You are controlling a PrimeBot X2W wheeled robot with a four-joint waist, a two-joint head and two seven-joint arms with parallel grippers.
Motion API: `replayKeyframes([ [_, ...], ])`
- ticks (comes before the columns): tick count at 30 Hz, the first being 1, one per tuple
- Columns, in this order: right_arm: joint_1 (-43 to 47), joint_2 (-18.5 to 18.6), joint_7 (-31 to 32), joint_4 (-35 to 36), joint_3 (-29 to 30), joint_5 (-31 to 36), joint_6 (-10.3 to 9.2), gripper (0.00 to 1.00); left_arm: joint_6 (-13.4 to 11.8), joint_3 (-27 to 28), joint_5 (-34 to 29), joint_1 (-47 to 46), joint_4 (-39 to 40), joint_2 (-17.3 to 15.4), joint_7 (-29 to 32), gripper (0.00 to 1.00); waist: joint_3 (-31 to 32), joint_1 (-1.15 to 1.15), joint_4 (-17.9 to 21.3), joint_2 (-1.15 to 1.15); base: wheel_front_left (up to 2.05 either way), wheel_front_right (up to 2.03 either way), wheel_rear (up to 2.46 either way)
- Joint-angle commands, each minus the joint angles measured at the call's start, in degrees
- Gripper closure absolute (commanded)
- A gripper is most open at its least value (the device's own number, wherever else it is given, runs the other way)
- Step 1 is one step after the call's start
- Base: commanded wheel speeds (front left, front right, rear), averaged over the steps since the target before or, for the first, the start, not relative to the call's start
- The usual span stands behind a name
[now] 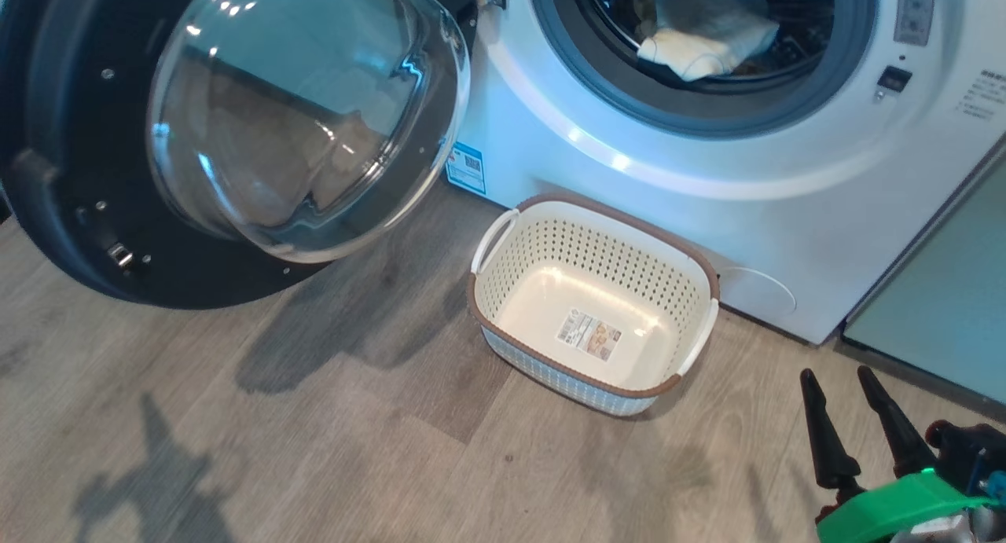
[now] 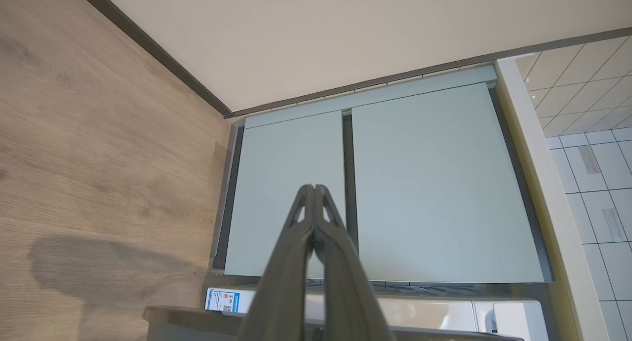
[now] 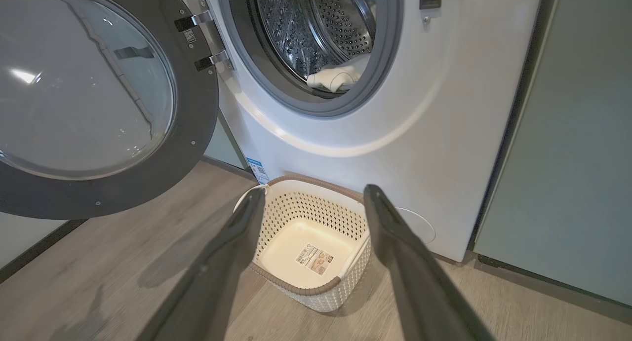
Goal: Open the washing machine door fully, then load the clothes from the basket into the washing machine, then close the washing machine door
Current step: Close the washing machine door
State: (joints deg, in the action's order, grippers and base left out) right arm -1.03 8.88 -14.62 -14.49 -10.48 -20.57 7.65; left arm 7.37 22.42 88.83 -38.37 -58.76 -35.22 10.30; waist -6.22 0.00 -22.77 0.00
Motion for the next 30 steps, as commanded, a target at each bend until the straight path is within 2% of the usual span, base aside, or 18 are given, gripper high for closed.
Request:
replayKeyframes([
  [1, -2.35, 1.36, -0.38, 1.66, -1.11, 0.41, -0.16, 0.0, -0.05, 1.33, 0.38, -2.88, 0.97, -4.75, 0.7, 1.0, -0.56, 0.0, 0.39, 0.0, 0.0, 0.0, 0.0],
  [5, -2.63, 2.68, -0.38, 1.79, -1.18, 0.56, -0.16, 0.0, 0.0, 0.04, 0.06, -6.77, -2.43, -6.4, 4.01, 1.0, -1.95, 0.0, 1.13, 0.0, 0.0, 0.0, 0.0],
  [10, -3.23, 3.72, -0.38, 2.03, -1.4, 0.55, -0.16, 0.0, 0.05, -1.4, -0.57, -10.01, -4.08, -6.8, 6.27, 1.0, -3.37, 0.0, 1.76, 0.0, 0.0, 0.0, 0.0],
  [30, -5.5, 4.96, -0.38, 2.16, -2.28, 0.91, -0.16, 0.0, 0.11, -5.88, -2.7, -14.82, -3.64, -4.48, 11.62, 1.0, -7.19, 0.0, 2.97, 0.0, 0.0, 0.0, 0.0],
])
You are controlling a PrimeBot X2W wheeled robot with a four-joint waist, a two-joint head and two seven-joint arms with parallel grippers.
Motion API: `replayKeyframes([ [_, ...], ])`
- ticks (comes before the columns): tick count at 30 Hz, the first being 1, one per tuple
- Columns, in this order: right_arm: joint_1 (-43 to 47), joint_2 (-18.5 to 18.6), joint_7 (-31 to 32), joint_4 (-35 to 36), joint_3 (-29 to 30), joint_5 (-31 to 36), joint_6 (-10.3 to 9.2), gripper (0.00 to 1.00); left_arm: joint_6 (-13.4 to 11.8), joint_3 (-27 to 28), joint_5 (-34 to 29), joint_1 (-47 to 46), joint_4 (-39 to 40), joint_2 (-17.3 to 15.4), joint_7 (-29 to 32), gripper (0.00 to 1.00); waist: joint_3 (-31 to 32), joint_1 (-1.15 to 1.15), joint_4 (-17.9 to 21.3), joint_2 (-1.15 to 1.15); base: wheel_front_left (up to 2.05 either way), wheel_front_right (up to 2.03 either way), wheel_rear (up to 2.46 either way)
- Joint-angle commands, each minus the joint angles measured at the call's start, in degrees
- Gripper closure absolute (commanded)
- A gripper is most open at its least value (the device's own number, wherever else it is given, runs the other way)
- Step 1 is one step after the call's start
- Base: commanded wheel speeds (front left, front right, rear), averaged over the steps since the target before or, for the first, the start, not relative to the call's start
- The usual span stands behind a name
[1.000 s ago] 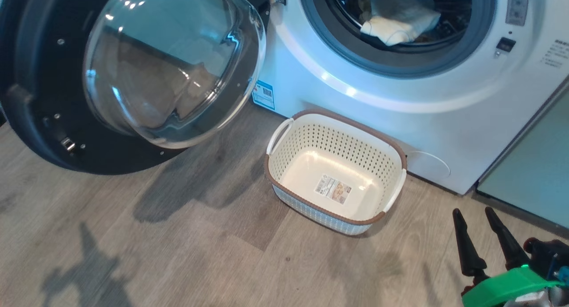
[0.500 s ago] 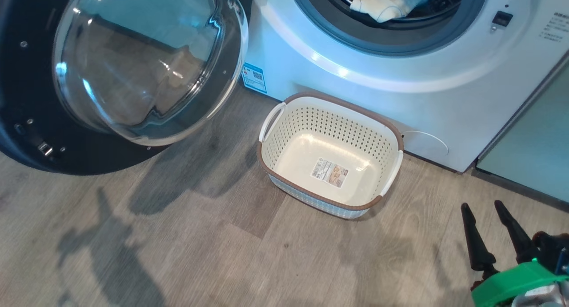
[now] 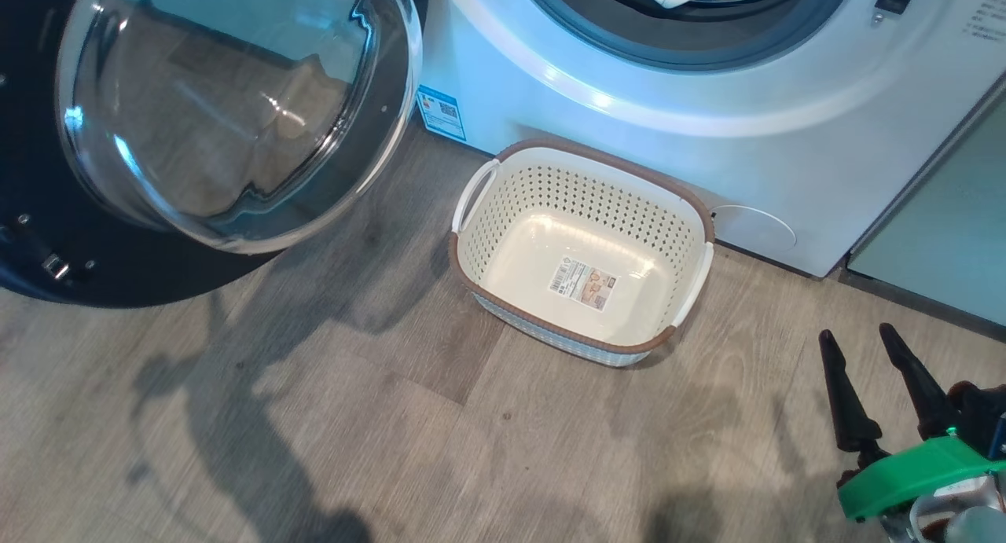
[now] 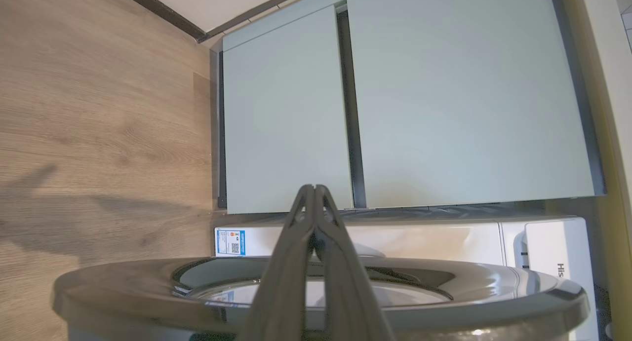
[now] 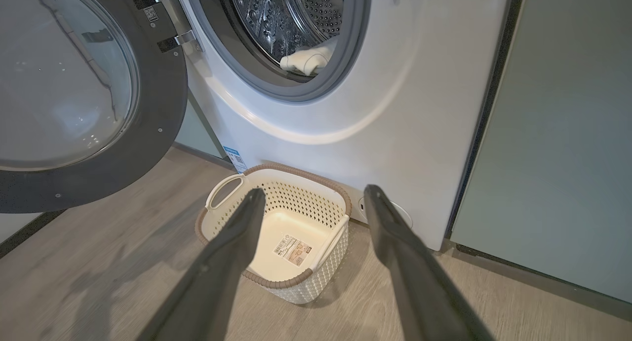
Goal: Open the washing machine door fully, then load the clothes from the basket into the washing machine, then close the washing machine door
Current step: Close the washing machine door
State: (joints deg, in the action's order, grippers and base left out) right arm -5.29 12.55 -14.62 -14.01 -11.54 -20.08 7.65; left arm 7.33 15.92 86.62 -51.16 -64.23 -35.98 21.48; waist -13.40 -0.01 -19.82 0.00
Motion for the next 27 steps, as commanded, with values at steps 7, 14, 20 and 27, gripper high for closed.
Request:
replayKeyframes([
  [7, -1.52, 1.2, -0.38, 1.3, -1.03, 0.33, -0.16, 0.0, 0.15, -1.05, -0.89, -2.26, 2.41, -2.83, 3.85, 1.0, 0.07, 0.01, 0.36, 0.0, 0.0, 0.0, 0.0],
  [14, -1.14, 0.51, -0.38, 1.18, -0.53, 0.37, -0.16, 0.0, 0.15, -2.41, -0.69, -1.54, 3.47, -1.73, 8.18, 1.0, 1.13, 0.01, -0.08, 0.0, 0.0, 0.0, 0.0],
  [20, -0.66, -0.31, -0.38, 1.0, -0.32, 0.22, -0.16, 0.0, 0.15, -3.94, -0.76, -0.5, 4.45, -0.62, 12.1, 1.0, 2.73, 0.01, -0.69, 0.0, 0.0, 0.0, 0.0],
  [27, 0.25, -1.44, -0.38, 0.72, -0.19, -0.04, -0.16, 0.0, 0.15, -5.91, -0.96, 1.55, 6.73, 0.77, 16.25, 1.0, 4.98, 0.01, -0.86, 0.0, 0.0, 0.0, 0.0],
])
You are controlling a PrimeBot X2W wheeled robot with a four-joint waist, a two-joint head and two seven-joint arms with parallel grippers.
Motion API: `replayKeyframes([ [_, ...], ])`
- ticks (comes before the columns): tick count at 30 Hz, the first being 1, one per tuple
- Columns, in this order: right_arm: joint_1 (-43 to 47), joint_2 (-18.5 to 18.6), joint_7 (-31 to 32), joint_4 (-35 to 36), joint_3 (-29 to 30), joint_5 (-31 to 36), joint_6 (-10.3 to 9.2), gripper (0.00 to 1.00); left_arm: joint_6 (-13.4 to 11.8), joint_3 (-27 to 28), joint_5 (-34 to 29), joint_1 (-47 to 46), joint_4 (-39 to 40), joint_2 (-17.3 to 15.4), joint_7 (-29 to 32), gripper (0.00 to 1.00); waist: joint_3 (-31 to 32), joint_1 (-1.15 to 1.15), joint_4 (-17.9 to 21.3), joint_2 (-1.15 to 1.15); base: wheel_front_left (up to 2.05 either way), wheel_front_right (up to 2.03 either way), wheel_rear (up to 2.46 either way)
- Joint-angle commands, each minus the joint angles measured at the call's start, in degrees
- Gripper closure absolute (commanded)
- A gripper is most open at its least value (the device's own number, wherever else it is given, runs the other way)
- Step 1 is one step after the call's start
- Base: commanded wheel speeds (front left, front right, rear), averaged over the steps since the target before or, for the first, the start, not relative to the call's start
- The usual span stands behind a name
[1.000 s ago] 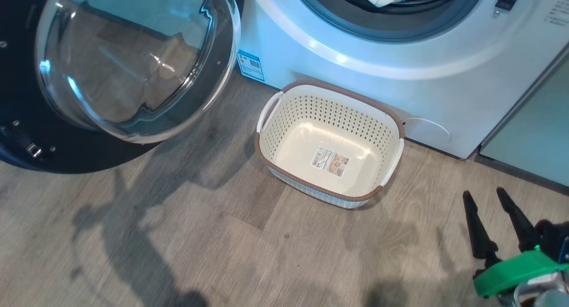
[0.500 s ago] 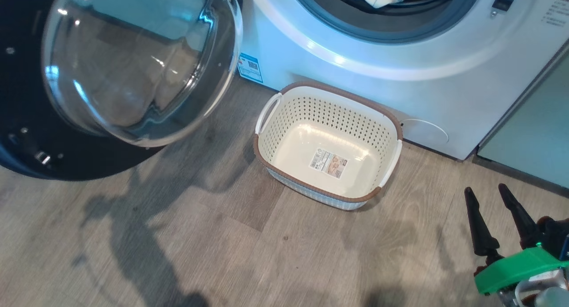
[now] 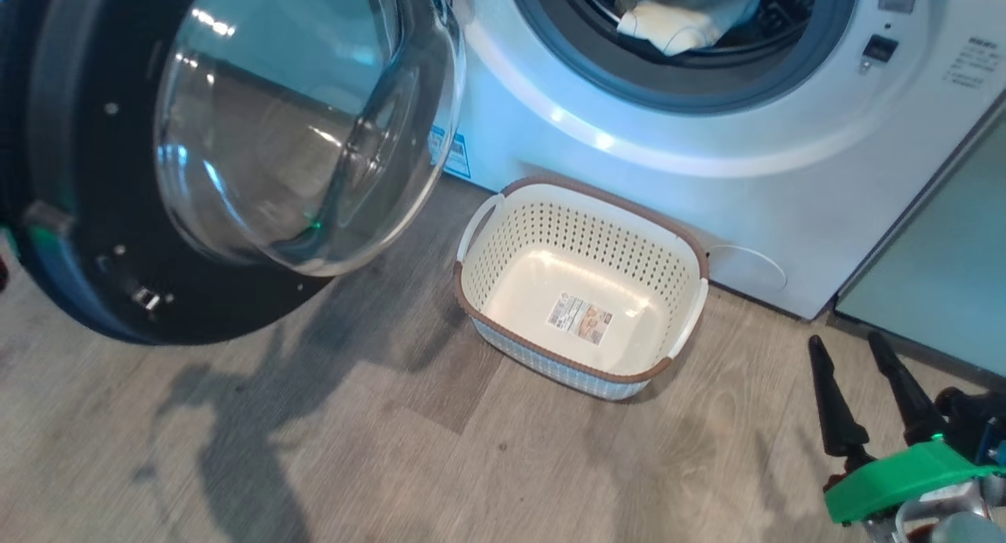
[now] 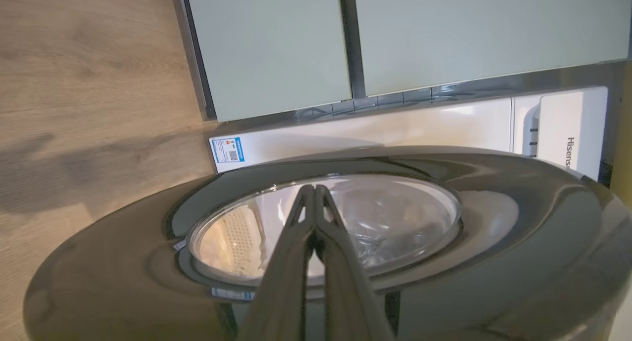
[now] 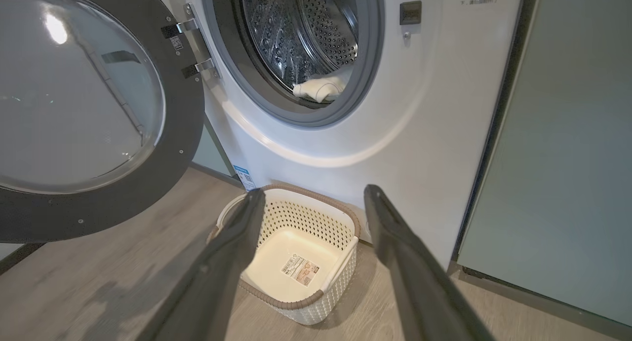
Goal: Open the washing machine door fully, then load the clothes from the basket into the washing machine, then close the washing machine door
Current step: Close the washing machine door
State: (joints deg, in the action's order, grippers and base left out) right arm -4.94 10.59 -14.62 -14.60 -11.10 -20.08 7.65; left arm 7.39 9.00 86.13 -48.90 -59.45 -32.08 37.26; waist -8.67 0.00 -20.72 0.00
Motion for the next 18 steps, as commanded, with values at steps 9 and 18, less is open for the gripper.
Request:
replayKeyframes([
  [9, 1.81, -1.36, -0.38, 0.94, 0.19, -0.42, -0.16, 0.0, 0.1, 0.62, 0.75, 1.1, 3.28, -0.93, 2.83, 1.0, 3.8, 0.0, -0.04, 0.0, 0.0, 0.0, 0.0],
  [18, 3.93, -3.04, -0.38, 0.96, 1.57, -0.8, -0.16, 0.0, 0.1, -0.52, 1.34, 2.64, 4.05, 2.02, 5.13, 1.0, 7.62, 0.0, 0.0, 0.0, 0.0, 0.0, 0.0],
])
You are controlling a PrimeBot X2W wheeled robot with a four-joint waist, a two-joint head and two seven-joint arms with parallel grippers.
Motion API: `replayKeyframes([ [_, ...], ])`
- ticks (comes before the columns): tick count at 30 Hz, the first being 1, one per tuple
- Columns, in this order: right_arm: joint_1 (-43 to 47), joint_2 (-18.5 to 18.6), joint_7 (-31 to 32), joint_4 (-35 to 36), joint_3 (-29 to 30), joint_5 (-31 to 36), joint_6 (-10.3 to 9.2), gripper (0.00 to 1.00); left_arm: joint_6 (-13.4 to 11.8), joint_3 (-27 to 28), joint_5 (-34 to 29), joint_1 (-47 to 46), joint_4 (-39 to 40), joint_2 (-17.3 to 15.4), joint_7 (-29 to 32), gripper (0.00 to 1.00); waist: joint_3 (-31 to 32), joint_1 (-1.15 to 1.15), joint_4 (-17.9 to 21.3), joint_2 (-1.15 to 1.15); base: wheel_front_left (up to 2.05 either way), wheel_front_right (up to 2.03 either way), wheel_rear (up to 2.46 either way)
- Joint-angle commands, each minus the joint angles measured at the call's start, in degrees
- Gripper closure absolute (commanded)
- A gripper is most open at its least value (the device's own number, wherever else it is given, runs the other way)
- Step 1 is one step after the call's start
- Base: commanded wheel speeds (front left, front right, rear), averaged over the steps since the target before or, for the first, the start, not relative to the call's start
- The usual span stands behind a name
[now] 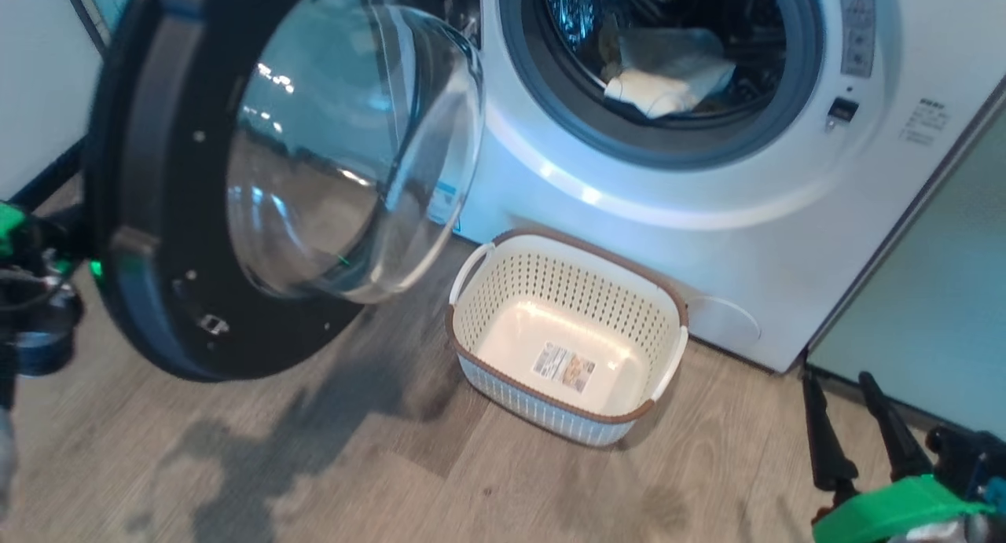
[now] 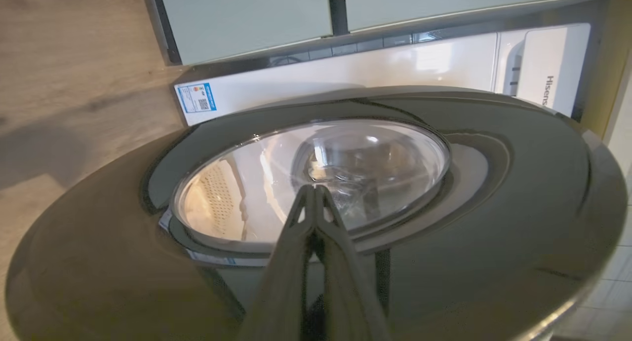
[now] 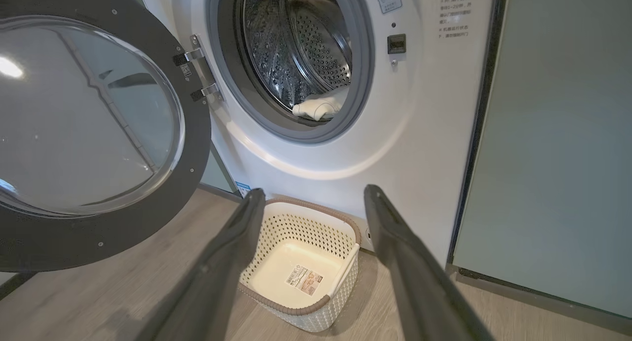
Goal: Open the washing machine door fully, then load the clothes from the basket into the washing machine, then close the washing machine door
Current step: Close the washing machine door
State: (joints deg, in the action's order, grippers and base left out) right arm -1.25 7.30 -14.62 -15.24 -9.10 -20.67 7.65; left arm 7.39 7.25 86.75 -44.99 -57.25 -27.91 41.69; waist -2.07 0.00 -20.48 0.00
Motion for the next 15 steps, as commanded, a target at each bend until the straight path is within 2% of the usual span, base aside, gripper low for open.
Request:
replayKeyframes([
  [1, 0.24, 0.25, -0.38, 1.61, -0.43, -0.21, -0.16, 0.0, 0.1, 1.24, 0.71, -1.27, 1.84, -2.15, 0.7, 1.0, 1.01, 0.0, -0.24, 0.0, 0.0, 0.0, 0.0],
  [15, 1.88, -1.24, -0.38, 2.22, 1.02, 0.08, -0.16, 0.0, 0.1, -0.62, 1.37, 1.44, 5.01, 3.87, 2.42, 1.0, 2.63, 0.0, 0.27, 0.0, 0.0, 0.0, 0.0],
])
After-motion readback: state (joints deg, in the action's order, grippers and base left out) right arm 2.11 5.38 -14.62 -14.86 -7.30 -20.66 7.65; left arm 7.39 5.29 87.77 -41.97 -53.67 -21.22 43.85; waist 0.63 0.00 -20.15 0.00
